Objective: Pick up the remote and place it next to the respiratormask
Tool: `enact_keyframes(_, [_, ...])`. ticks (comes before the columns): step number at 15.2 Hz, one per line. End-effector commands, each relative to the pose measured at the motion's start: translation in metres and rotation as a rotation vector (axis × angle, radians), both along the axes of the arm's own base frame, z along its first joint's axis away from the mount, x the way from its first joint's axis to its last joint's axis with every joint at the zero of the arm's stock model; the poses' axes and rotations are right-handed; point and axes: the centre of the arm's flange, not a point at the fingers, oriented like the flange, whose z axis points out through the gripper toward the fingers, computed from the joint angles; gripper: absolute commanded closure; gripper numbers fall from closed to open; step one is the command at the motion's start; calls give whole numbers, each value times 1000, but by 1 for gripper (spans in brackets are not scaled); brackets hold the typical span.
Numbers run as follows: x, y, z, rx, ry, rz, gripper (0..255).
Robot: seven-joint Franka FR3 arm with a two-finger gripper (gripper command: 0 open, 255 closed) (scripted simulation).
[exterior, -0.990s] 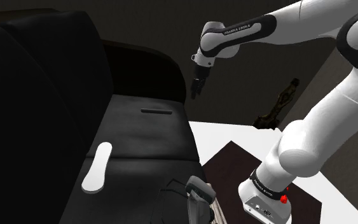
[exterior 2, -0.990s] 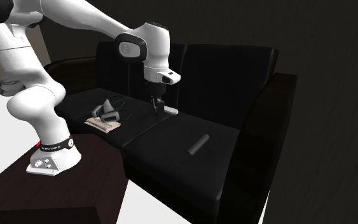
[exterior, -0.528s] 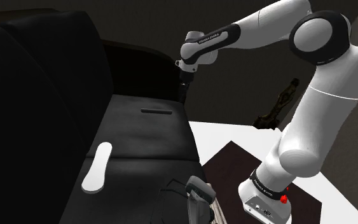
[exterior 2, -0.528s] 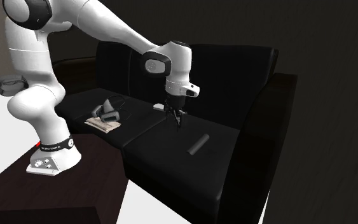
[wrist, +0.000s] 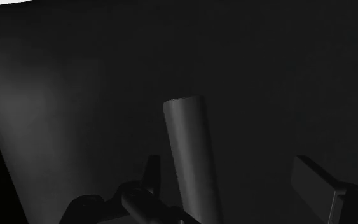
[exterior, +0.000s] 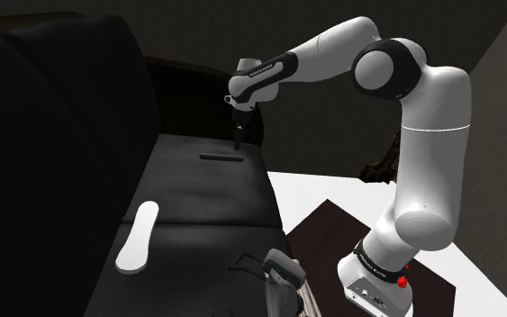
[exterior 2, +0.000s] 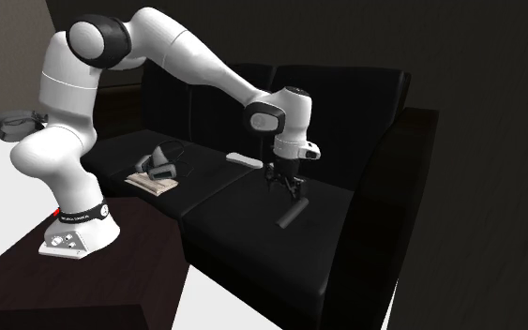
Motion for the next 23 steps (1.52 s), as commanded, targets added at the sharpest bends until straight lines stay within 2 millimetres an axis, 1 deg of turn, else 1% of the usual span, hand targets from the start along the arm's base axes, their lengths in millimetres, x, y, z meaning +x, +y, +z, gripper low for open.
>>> enact_keyframes(1, [19,10,-16,2,-2,56,0])
enact_keyframes(3, [38,20,-31,3,-5,109,0])
enact_keyframes(10, [34,21,-68,3,-5,109,0])
enact_keyframes(11, [34,22,-71,3,-5,109,0])
enact_keyframes(19, [34,22,-71,3,-5,109,0])
enact_keyframes(20, [34,22,-71,3,-5,109,255])
enact_keyframes(23, [34,21,-71,3,-5,109,255])
